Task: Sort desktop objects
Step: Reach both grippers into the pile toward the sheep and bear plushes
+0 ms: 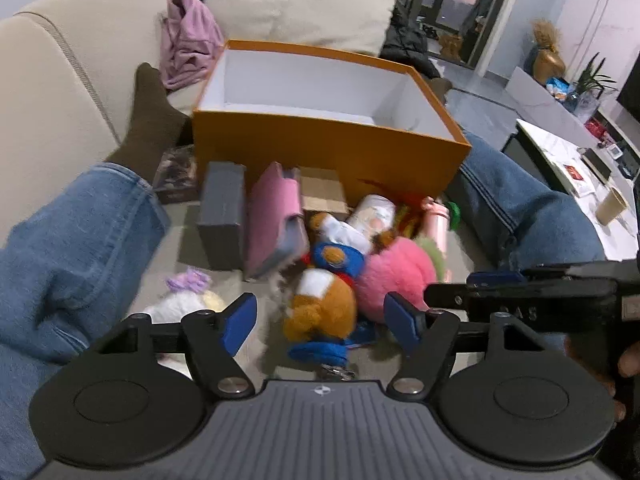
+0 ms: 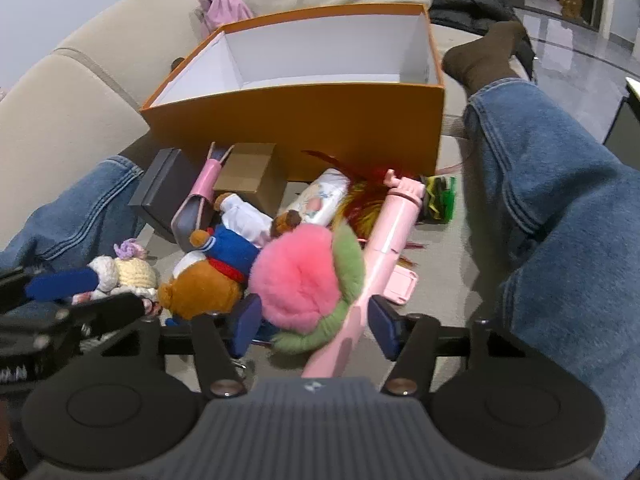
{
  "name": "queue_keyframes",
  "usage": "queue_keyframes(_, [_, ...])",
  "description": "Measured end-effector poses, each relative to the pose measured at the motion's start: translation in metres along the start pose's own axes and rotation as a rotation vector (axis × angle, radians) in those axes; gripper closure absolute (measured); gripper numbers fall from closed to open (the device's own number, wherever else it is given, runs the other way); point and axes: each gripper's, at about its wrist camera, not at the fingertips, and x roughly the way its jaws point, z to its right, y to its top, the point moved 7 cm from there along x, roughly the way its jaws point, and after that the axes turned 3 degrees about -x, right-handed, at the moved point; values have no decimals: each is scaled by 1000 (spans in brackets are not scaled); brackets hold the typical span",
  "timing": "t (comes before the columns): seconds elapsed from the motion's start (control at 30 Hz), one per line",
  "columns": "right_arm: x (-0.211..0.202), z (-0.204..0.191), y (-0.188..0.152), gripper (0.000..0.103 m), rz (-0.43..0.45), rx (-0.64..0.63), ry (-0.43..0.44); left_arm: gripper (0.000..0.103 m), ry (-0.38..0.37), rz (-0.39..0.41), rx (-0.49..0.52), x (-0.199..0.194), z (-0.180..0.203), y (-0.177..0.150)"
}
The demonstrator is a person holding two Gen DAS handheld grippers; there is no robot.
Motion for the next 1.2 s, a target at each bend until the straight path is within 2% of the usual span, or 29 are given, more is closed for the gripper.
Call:
queue_keyframes(0.13, [8, -21, 4, 45, -12, -66, 66, 20, 133, -35, 39, -3, -29, 4])
queue_keyframes(0.2, [13, -36, 7, 45, -26, -87, 113, 20, 174, -67, 51, -5, -41, 2])
queue_keyframes(0.33, [28, -58, 16, 45, -68, -98, 180, 20, 201, -120, 46, -4, -56, -2])
queue_keyframes(0.4, [37, -65, 19, 40, -91, -96, 193, 20, 208, -154, 65, 3, -58, -3])
queue_keyframes(0.47, [48, -67, 20, 35, -120, -87, 183, 20, 208, -203, 94, 12, -57, -6])
queue_keyframes(0.57, [61, -63, 18, 34, -167, -52, 185, 20, 209, -273, 133, 25, -59, -15])
queue_keyframes(0.73, [80, -61, 14, 31, -236, 34, 241, 20, 224, -338, 159, 46, -68, -26])
queue_keyframes(0.9, [96, -71, 15, 27, -259, 28, 245, 18, 259, -349, 178, 59, -70, -32])
queue_keyframes(1.03, [102, -76, 16, 28, -254, 0, 244, 17, 311, -335, 217, 65, -68, -40])
queue_keyframes(1.07, [102, -77, 16, 32, -250, -10, 248, 17, 325, -331, 236, 66, -67, -42])
queue_keyframes(1.1, [102, -79, 15, 33, -247, -22, 249, 24, 341, -323, 257, 67, -66, -45])
queue_keyframes(1.2, [100, -83, 14, 36, -234, -49, 244, 28, 396, -317, 318, 76, -64, -53])
